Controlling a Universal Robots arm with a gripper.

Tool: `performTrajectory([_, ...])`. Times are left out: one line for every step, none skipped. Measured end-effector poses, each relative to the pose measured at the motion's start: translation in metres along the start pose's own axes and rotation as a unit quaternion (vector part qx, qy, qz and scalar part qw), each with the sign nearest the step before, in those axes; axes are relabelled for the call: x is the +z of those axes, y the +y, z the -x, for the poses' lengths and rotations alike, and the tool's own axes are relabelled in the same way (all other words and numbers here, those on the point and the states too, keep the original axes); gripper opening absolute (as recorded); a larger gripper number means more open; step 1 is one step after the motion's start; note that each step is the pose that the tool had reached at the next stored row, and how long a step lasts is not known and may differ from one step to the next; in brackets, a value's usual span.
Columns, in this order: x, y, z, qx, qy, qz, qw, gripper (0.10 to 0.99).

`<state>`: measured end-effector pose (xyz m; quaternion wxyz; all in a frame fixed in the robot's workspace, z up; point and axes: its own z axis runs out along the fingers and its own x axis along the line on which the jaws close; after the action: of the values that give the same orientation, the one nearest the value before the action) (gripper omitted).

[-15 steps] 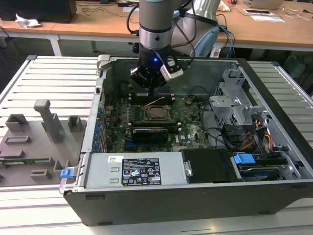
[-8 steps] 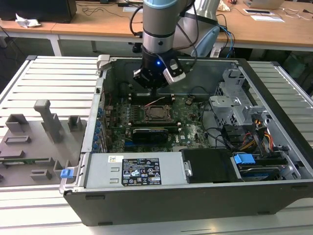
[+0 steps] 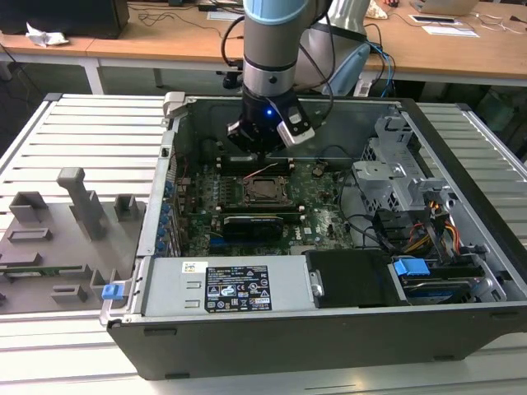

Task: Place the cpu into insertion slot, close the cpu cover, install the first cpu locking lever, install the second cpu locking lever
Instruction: 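Install the first cpu locking lever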

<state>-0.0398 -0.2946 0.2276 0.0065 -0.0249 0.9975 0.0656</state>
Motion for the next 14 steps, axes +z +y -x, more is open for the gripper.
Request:
performTrajectory([0.0005, -0.0001, 0.0009, 0.0, 0.0, 0.0, 1.0, 0.106])
performTrajectory([0.0009, -0.0002, 0.0019, 0.0, 0.0, 0.0, 1.0, 0.106])
performTrajectory([0.0021, -0.0005, 0.0039, 0.0, 0.0, 0.0, 1.0, 0.106])
performTrajectory([0.0027, -0.0006, 0.0047, 0.0, 0.0, 0.0, 1.0, 0.106])
performTrajectory([0.0032, -0.0007, 0.0055, 0.0, 0.0, 0.0, 1.0, 0.106])
performTrajectory([0.0038, -0.0008, 0.0064, 0.0, 0.0, 0.0, 1.0, 0.106])
performTrajectory([0.0043, -0.0009, 0.0071, 0.0, 0.0, 0.0, 1.0, 0.106])
performTrajectory([0.0052, -0.0011, 0.0081, 0.0, 0.0, 0.0, 1.0, 0.106])
performTrajectory([0.0059, -0.0011, 0.0088, 0.0, 0.0, 0.0, 1.0, 0.106])
performTrajectory([0.0066, -0.0012, 0.0095, 0.0, 0.0, 0.0, 1.0, 0.106])
performTrajectory([0.0075, -0.0011, 0.0105, 0.0, 0.0, 0.0, 1.0, 0.106])
performTrajectory([0.0082, -0.0011, 0.0112, 0.0, 0.0, 0.0, 1.0, 0.106])
performTrajectory([0.0094, -0.0011, 0.0123, 0.0, 0.0, 0.0, 1.0, 0.106])
performTrajectory([0.0102, -0.0011, 0.013, 0.0, 0.0, 0.0, 1.0, 0.106])
